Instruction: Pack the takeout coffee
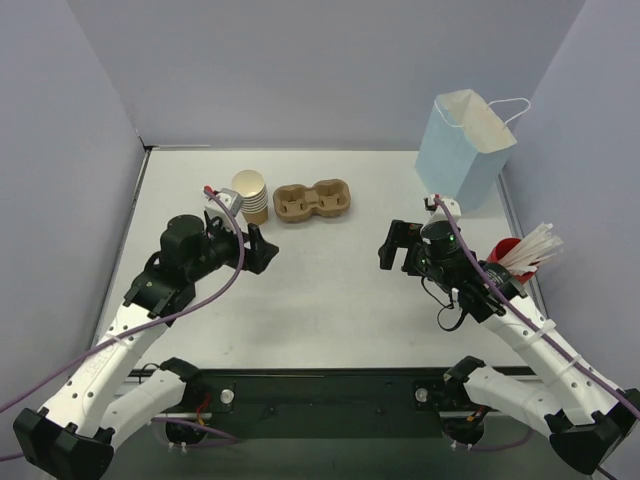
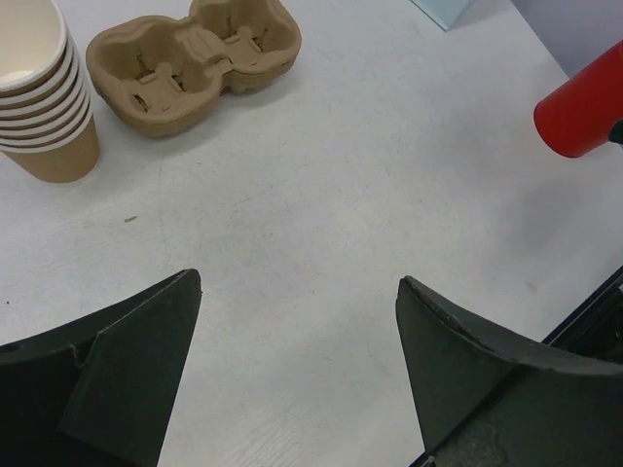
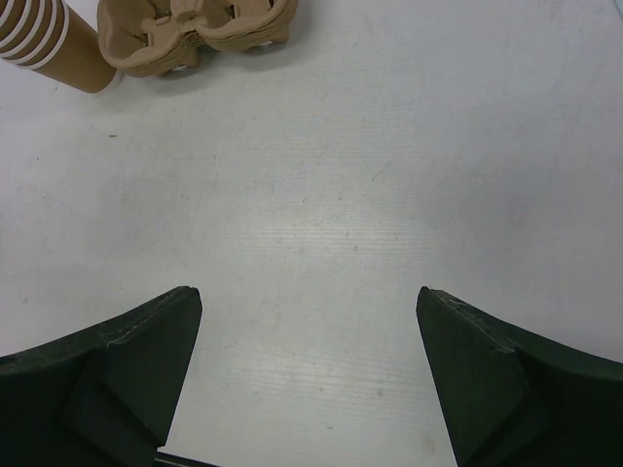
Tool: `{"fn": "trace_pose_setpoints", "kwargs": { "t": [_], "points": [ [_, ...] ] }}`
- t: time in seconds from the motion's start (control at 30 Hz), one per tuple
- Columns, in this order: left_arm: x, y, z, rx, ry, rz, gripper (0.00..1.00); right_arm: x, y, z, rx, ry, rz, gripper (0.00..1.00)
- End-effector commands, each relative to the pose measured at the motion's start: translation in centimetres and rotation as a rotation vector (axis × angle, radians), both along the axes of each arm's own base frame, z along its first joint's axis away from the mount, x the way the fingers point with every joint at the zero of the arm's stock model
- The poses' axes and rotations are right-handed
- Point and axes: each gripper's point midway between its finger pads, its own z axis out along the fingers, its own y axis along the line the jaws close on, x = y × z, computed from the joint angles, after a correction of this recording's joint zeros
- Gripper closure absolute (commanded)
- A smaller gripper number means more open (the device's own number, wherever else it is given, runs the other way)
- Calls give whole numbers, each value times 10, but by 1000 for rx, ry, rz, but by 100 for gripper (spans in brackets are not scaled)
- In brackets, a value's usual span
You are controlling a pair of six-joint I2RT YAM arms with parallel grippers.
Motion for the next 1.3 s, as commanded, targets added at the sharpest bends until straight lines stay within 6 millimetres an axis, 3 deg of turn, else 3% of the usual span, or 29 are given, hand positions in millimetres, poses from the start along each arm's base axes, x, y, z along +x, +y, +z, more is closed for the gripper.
{"fn": "trace_pose_setpoints", "kwargs": {
  "t": [0.0, 0.1, 0.13, 0.2, 0.27, 0.4, 0.47, 0.53, 0.57, 0.6, 0.63, 0.77, 0.93, 1.27],
  "points": [
    [20, 4, 15, 4, -81, 59, 9, -3, -2, 11, 19, -23, -9, 0],
    [46, 16, 22, 59, -66, 175, 9, -10, 0, 12, 30, -23, 30, 1],
    [57, 18, 48, 72, -113, 199, 9, -14, 0, 14, 43, -31, 46, 1],
    [81, 17, 43, 151, -66, 226, 11, -20, 4, 13, 62, -33, 82, 3],
    [115, 17, 61, 215, -84, 269, 16, -31, 14, 17, 94, -46, 169, 4],
    [163, 12, 74, 310, -105, 289, 20, -44, 25, 26, 141, -88, 274, 9],
    [193, 9, 73, 353, -113, 309, 21, -46, 26, 27, 149, -97, 290, 12],
    [208, 12, 62, 383, -77, 314, 29, -47, 27, 30, 153, -110, 300, 13],
    [218, 11, 39, 415, -23, 306, 32, -47, 27, 31, 154, -114, 303, 15],
    [226, 15, 43, 413, -22, 318, 35, -47, 27, 31, 154, -114, 303, 15],
    [235, 15, 26, 431, 13, 314, 37, -47, 28, 32, 158, -114, 307, 16],
    [244, 28, 1, 448, 74, 316, 45, -49, 34, 30, 166, -110, 336, 18],
    [241, 20, -26, 455, 95, 250, 46, -46, 36, 29, 149, -110, 349, 19],
    [241, 14, -43, 463, 109, 226, 48, -45, 40, 24, 136, -95, 375, 20]
  ]
}}
